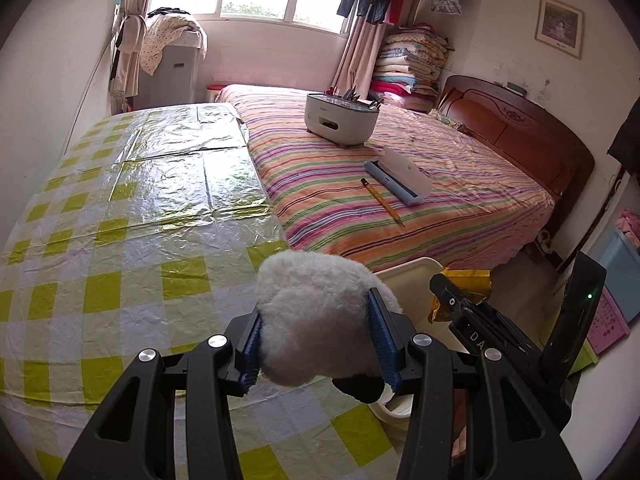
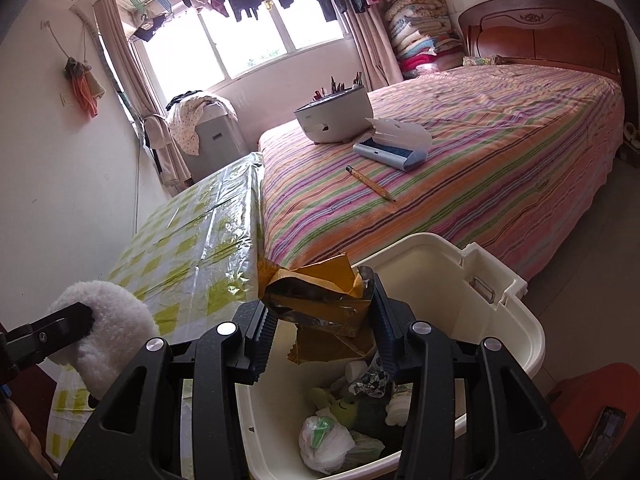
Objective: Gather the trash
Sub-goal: 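Drop the yellow snack bag into the bin with the right gripper while the left holds the sheep, then lower the white plush sheep into the cream bin and open the left gripper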
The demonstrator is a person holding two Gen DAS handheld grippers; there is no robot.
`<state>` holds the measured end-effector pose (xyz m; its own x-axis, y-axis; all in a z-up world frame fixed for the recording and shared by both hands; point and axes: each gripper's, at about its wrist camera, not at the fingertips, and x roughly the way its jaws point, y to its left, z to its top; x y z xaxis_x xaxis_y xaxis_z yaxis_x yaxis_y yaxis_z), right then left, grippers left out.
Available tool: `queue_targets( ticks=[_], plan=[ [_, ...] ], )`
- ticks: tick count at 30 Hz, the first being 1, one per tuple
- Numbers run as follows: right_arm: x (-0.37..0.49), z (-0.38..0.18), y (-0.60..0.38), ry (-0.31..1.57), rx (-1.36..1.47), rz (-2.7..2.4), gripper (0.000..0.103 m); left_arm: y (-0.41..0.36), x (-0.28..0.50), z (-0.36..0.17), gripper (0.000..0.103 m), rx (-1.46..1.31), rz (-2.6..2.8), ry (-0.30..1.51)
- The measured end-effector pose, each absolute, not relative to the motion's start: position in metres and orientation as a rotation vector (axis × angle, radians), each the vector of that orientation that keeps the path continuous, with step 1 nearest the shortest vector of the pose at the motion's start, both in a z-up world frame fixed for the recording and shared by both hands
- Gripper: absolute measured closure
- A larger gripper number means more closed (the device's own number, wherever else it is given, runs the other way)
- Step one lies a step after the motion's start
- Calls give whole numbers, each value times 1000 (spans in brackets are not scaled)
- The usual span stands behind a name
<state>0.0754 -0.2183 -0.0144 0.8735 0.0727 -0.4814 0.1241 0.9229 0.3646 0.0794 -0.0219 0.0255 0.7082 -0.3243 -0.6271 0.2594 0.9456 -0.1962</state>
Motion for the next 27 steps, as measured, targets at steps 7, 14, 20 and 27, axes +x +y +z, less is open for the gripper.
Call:
queue_targets(
  ticks=[7, 14, 20, 27],
  plan=[
    [75, -15, -231, 501, 444, -56, 44, -35, 83, 24, 58, -80, -341, 721],
    [75, -19, -242, 508, 505, -59, 33, -47, 87, 21, 58, -65, -356, 737],
    [71, -19, -250, 490, 543, -66, 30, -55, 89, 18, 57, -51, -369, 750],
    [57, -16, -272, 411, 646, -114, 28, -64, 90, 16, 57, -39, -382, 760]
  ],
)
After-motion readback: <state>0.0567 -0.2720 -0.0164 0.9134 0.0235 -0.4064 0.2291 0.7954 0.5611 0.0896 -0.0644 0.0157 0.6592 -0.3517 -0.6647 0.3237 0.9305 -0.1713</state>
